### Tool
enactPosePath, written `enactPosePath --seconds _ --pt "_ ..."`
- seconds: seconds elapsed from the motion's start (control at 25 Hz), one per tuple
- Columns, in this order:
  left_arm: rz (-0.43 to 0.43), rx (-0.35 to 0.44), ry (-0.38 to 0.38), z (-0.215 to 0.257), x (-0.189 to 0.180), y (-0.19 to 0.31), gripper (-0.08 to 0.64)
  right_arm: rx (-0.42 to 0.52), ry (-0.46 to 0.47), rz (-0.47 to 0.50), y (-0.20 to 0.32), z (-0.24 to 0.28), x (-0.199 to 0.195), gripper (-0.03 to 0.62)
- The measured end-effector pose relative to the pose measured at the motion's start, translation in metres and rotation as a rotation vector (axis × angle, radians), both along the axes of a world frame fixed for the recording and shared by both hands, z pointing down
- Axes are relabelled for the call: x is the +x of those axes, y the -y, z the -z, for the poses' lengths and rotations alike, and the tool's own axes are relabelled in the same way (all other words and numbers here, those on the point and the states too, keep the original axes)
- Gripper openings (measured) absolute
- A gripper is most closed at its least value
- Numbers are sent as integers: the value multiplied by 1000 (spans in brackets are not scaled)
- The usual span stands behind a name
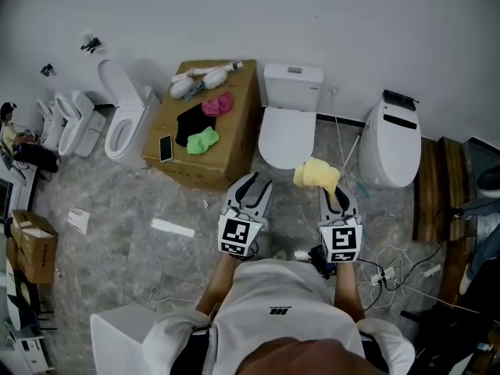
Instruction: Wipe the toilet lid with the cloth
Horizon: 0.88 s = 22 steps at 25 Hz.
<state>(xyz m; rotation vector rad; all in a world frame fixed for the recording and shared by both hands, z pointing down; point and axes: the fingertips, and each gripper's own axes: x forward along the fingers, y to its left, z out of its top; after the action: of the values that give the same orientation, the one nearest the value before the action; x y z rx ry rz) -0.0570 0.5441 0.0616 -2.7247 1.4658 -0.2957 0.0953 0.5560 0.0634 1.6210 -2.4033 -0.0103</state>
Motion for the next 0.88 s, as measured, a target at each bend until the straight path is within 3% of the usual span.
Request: enactPosePath --seconds 0.88 --pt "-82 -30 -11 -15 -29 156 155 -32 -22 -71 147 -9 -29 89"
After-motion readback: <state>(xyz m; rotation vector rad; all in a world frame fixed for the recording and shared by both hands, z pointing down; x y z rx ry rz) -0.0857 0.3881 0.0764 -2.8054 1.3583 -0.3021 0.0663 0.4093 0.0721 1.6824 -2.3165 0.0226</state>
